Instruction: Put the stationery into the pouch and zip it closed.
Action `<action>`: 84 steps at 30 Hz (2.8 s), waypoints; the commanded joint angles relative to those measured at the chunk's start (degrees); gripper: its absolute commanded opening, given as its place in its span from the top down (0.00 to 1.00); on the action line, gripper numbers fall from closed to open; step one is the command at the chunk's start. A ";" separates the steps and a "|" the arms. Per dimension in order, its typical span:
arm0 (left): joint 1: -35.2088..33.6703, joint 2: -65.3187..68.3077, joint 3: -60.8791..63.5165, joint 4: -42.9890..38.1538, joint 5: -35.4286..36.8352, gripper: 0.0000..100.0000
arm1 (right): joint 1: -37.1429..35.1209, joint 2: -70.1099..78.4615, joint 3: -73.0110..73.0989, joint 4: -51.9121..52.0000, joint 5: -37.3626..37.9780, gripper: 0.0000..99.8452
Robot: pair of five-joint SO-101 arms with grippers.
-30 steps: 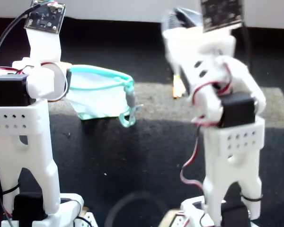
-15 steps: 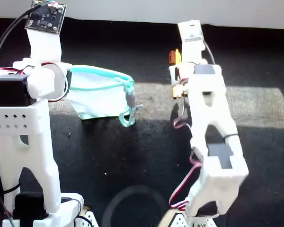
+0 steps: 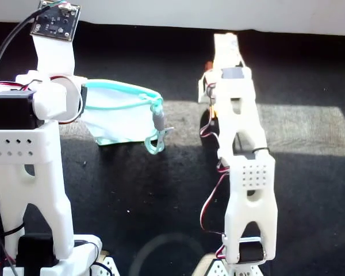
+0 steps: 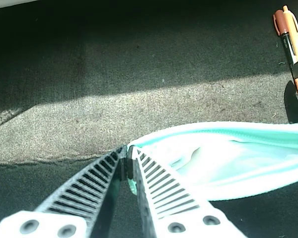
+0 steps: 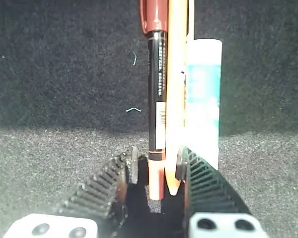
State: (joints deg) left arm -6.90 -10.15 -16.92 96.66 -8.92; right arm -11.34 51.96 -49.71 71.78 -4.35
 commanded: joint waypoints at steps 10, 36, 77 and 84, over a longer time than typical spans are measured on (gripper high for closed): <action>-0.22 1.10 2.33 2.20 0.26 0.99 | -0.48 16.66 -17.89 3.30 -0.09 0.86; -0.31 1.10 2.33 2.20 0.09 0.99 | 1.10 17.45 -38.99 29.49 2.11 1.00; -0.75 0.57 1.71 3.43 0.09 0.99 | -2.86 -58.86 50.95 0.75 4.04 0.82; -6.64 -1.19 1.45 4.40 0.09 0.99 | -8.48 -31.34 15.69 2.15 -4.84 0.83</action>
State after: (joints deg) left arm -10.51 -11.12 -16.92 98.77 -8.92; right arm -18.02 10.55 -17.45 73.89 -5.58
